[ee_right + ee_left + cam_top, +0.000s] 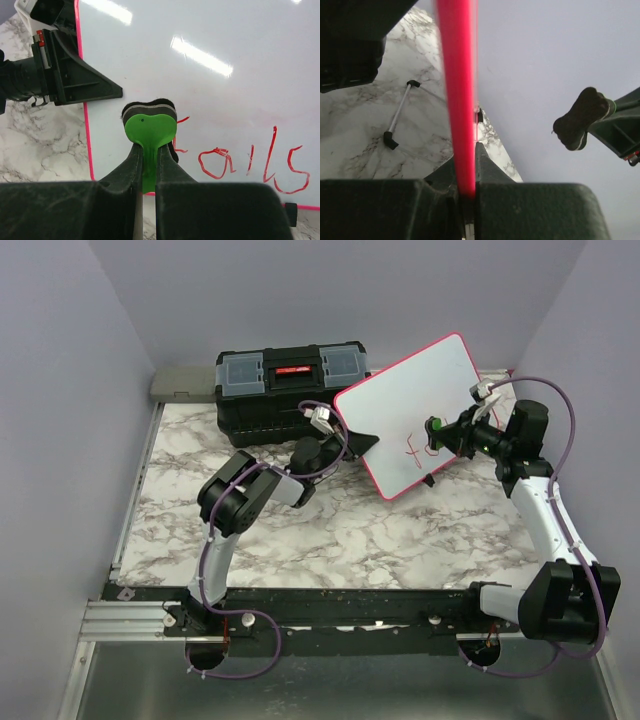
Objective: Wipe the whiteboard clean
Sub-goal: Erase the whiteboard at the whiteboard stand.
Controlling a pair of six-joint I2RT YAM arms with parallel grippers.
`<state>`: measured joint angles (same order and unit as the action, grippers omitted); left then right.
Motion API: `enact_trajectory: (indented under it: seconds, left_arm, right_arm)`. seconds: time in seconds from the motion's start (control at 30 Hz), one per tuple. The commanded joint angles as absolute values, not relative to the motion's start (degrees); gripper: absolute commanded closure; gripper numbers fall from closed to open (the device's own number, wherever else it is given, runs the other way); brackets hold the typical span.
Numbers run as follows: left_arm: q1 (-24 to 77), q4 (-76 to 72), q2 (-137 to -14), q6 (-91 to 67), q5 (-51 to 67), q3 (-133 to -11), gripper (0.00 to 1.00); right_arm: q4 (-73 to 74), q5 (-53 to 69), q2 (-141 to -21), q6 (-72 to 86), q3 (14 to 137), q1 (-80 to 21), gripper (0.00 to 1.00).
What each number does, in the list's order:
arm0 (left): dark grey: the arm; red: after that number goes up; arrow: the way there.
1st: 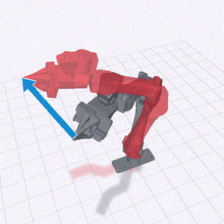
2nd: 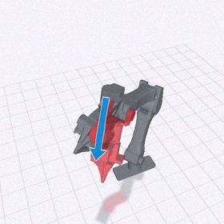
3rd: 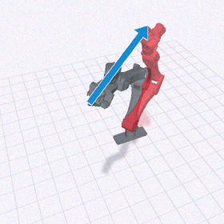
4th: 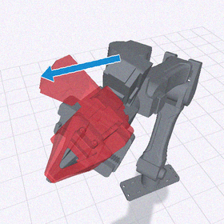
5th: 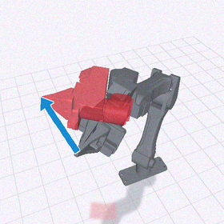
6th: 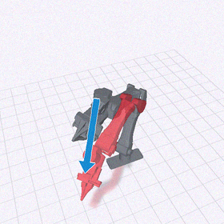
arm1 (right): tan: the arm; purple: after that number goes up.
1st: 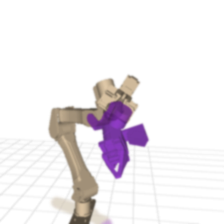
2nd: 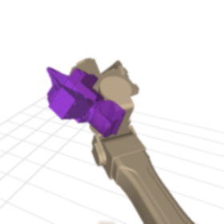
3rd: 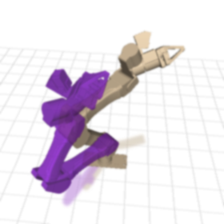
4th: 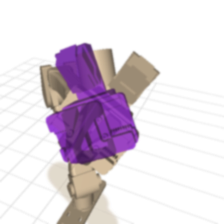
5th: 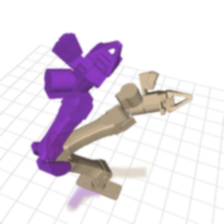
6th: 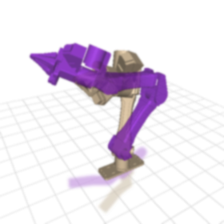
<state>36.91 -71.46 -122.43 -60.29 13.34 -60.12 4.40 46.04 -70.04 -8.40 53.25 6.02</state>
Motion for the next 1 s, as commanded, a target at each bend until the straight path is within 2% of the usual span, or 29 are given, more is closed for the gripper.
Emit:
enact_trajectory:
  seconds: [0.0, 0.37, 0.67, 0.8, 0.97]
  left_arm:
    - [37.1, -74.6, -121.2, -59.8, 15.6, -61.9, 1.00]
    - [37.1, -66.7, -113.0, -47.3, 18.6, -65.2, 1.00]
    - [37.5, -65.9, -108.7, -42.7, 18.4, -65.9, 1.00]
    - [37.5, -65.3, -107.7, -44.5, 16.6, -66.4, 1.00]
    - [37.4, -61.9, -106.7, -46.4, 16.4, -68.2, 1.00]
  right_arm:
    - [5.2, 47.7, -68.8, -7.9, 52.2, 6.6, 0.99]
    - [12.8, 46.1, -70.6, -20.3, 53.1, 6.8, 0.99]
    - [16.9, 50.4, -73.6, -29.3, 52.3, 6.8, 0.99]
    - [9.2, 50.9, -71.7, -30.6, 46.8, 6.7, 0.99]
    - [-9.0, 46.7, -68.7, -23.8, 37.5, 6.1, 0.99]
